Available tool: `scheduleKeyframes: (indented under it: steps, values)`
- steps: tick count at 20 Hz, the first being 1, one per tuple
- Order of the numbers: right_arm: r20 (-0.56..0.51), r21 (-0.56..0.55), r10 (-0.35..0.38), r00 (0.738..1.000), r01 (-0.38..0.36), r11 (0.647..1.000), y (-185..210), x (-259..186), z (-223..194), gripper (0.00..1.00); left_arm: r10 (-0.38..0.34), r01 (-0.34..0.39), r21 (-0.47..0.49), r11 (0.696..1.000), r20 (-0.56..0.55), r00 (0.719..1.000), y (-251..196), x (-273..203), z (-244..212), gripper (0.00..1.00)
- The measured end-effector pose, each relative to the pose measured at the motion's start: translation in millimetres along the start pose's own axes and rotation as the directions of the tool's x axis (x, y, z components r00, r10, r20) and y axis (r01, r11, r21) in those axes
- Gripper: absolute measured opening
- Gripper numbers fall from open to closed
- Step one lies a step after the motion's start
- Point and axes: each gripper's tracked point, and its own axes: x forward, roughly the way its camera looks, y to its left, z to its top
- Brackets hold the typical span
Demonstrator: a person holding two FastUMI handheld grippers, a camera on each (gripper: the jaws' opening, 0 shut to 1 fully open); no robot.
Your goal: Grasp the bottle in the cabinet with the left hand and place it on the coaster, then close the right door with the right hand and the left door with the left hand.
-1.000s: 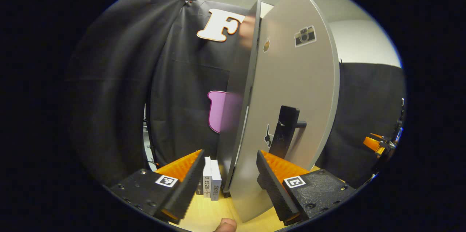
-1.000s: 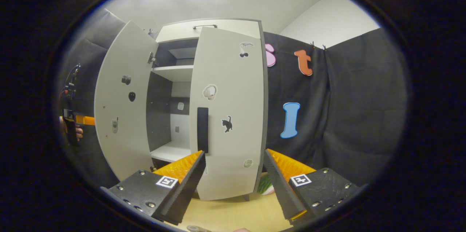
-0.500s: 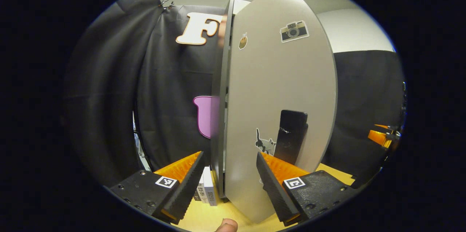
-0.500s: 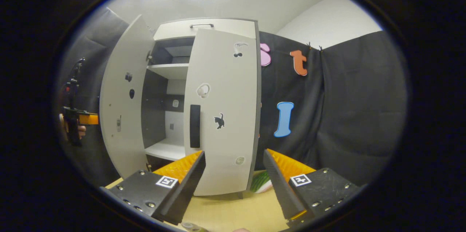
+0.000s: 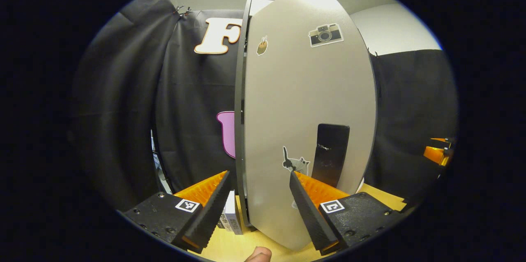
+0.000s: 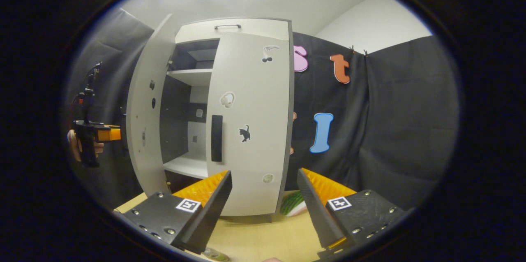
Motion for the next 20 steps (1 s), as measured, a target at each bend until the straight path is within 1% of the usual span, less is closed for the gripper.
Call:
scheduleKeyframes:
  steps: [6,12,15,18,20]
  values:
    - [-0.010,-0.031,0.009,1.000,-0.010,0.999,-9,2,-5,0.96,0.000,0.000,-0.039,0.999,-0.002,1.000,-20,11,-3,0.91]
    - [0.000,-0.009,-0.002,1.000,0.002,1.000,-20,1,-6,0.96,0.007,-0.008,-0.028,1.000,-0.021,1.000,-47,25,-11,0.93]
    - [0.006,-0.005,-0.004,1.000,0.004,1.000,-24,-6,-2,0.97,0.052,-0.053,-0.029,0.998,-0.009,0.999,-51,23,-9,0.93]
    - [0.011,0.010,-0.004,1.000,0.004,1.000,-31,-9,8,0.96,0.070,-0.069,-0.067,0.995,0.002,0.998,-58,8,-2,0.93]
    - [0.014,0.027,0.003,1.000,-0.003,1.000,-34,-10,13,0.96,0.095,-0.094,-0.085,0.992,0.007,0.995,-55,-5,1,0.94]
